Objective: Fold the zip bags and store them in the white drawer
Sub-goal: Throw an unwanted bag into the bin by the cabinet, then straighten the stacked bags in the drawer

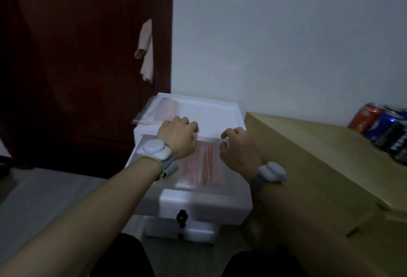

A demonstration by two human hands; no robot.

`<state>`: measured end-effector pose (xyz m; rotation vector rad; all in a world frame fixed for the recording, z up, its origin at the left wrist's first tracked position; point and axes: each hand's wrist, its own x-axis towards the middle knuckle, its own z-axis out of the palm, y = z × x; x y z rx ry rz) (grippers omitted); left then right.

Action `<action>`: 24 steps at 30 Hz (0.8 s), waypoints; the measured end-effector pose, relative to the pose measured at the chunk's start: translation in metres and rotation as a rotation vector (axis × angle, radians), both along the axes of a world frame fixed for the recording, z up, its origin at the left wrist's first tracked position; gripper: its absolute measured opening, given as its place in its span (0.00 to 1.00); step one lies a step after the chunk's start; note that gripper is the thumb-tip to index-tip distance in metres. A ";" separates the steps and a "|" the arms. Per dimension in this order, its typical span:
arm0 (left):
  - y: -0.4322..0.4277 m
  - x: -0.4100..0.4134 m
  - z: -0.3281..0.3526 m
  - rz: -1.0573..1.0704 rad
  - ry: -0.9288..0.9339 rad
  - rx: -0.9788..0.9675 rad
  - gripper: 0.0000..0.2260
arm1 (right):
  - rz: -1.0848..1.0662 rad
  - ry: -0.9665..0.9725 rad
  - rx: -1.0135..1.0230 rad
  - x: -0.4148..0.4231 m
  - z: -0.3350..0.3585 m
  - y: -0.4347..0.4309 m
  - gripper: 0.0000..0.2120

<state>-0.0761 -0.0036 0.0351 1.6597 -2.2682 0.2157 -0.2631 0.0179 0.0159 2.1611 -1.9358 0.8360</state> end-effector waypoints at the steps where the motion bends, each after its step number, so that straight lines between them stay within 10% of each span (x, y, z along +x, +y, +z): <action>1: 0.000 0.012 0.002 0.016 0.005 0.007 0.14 | -0.004 0.025 -0.002 0.010 0.001 -0.002 0.12; 24: -0.019 0.085 -0.004 0.053 -0.006 0.068 0.16 | 0.047 0.101 -0.081 0.055 -0.031 -0.033 0.13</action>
